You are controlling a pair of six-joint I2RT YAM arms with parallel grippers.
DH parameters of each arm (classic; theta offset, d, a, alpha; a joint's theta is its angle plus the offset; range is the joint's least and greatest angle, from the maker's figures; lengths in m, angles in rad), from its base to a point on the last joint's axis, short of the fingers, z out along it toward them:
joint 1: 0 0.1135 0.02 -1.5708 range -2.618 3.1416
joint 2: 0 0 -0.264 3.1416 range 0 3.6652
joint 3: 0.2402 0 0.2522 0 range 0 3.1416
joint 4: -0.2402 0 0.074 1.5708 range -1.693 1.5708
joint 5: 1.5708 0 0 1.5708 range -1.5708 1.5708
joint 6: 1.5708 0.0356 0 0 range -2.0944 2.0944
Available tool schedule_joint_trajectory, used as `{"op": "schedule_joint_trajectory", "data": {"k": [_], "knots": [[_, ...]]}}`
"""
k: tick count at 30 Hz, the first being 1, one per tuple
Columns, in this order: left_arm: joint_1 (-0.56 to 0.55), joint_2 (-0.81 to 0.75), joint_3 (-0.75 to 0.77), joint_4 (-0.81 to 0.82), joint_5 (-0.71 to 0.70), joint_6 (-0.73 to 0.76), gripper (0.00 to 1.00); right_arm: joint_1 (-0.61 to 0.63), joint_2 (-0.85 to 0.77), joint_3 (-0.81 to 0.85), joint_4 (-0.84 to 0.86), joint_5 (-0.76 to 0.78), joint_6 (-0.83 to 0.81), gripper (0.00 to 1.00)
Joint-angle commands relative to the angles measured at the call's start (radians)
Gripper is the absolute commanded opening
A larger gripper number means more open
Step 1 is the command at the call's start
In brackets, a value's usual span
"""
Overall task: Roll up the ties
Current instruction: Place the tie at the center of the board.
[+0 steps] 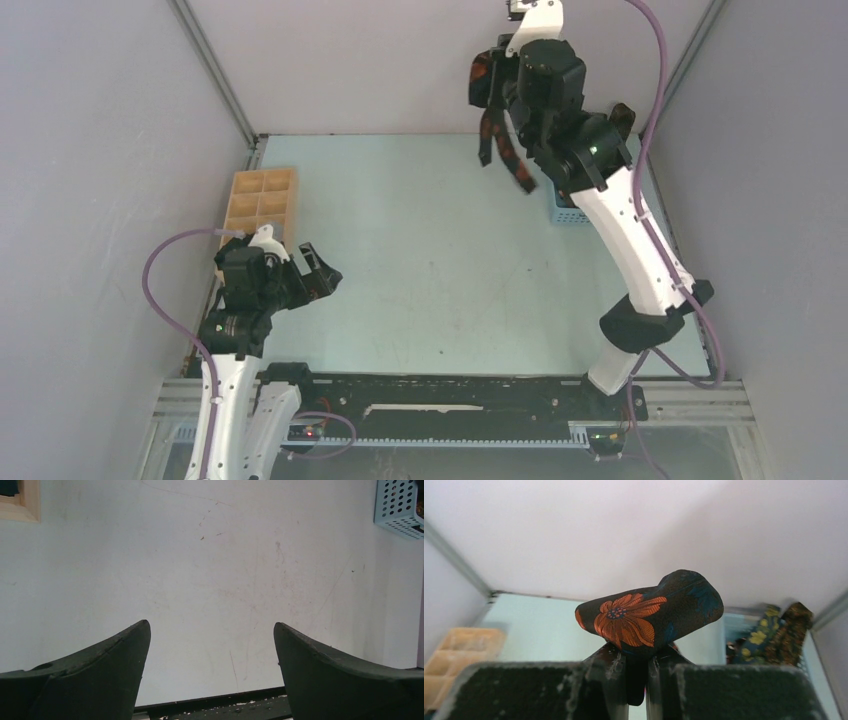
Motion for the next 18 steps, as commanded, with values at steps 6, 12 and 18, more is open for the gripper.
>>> {"op": "schedule_joint_trajectory", "data": {"k": [6, 12, 18], "knots": [[0.004, 0.007, -0.014, 0.020, 0.014, -0.007, 1.00, 0.142, -0.192, -0.185, 0.002, 0.062, 0.109, 0.00], [0.002, 0.010, -0.014, 0.020, 0.022, -0.005, 1.00, -0.018, -0.417, -0.631, 0.043, -0.132, 0.256, 0.00], [0.003, 0.029, -0.013, 0.021, 0.032, -0.001, 1.00, -0.167, -0.672, -0.927, 0.027, -0.375, 0.267, 0.00]]}}
